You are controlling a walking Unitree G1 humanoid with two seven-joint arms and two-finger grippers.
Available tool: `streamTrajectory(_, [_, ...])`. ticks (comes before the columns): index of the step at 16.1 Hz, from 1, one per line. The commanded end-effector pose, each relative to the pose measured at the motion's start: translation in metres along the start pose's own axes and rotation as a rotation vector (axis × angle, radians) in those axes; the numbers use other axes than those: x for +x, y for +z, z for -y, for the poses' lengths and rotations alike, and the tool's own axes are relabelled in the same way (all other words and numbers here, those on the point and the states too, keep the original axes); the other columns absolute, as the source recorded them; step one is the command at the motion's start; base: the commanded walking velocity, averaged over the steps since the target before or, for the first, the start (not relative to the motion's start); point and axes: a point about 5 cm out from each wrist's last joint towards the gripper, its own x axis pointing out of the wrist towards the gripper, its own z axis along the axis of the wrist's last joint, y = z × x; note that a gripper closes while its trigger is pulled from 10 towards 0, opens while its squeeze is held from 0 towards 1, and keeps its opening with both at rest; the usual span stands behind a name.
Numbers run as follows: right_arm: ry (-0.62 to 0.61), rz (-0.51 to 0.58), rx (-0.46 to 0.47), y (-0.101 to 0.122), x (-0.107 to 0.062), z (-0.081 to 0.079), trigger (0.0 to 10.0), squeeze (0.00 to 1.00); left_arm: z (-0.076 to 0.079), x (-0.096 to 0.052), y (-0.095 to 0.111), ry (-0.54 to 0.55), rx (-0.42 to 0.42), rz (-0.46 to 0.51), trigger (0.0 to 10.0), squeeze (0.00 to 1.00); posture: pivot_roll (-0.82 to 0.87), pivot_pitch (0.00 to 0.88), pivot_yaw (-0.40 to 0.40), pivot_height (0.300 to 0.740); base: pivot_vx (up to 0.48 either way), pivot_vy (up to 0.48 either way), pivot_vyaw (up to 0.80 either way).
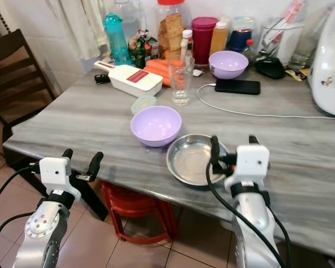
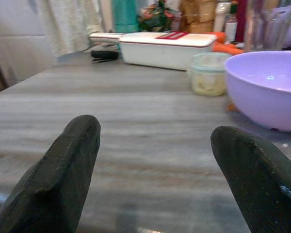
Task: Setting the table
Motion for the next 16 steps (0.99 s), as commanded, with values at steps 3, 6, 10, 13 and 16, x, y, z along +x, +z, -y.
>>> streamTrajectory(3, [-0.015,0.016,0.012,0.001,0.003,0.003,10.0,0.0,0.0,0.004,0.001,0.016,0.017,-0.009,10.0,0.0,-0.08,0.0,0.093,0.74,0.0,0.0,-0.53])
streamTrajectory(6, [0.005,0.017,0.026,0.0,0.0,-0.003,10.0,0.0,-0.001,0.003,-0.001,0.024,0.035,-0.019,10.0,0.0,-0.08,0.001,0.091,0.74,0.0,0.0,0.0])
streamTrajectory(10, [0.034,-0.012,0.098,-0.007,0.001,-0.009,10.0,0.0,0.0,0.003,-0.003,0.024,0.042,-0.029,10.0,0.0,-0.07,0.001,0.092,0.74,-0.284,0.0,0.0])
streamTrajectory(13, [0.013,0.003,0.09,-0.007,0.001,-0.006,10.0,0.0,0.0,0.003,-0.004,0.029,0.048,-0.031,10.0,0.0,-0.07,0.0,0.09,0.74,-0.345,0.0,0.0])
streamTrajectory(16, [0.028,0.005,0.112,-0.007,0.001,-0.006,10.0,0.0,-0.001,0.004,-0.003,0.035,0.039,-0.03,10.0,0.0,-0.07,0.0,0.088,0.74,-0.352,0.0,0.0])
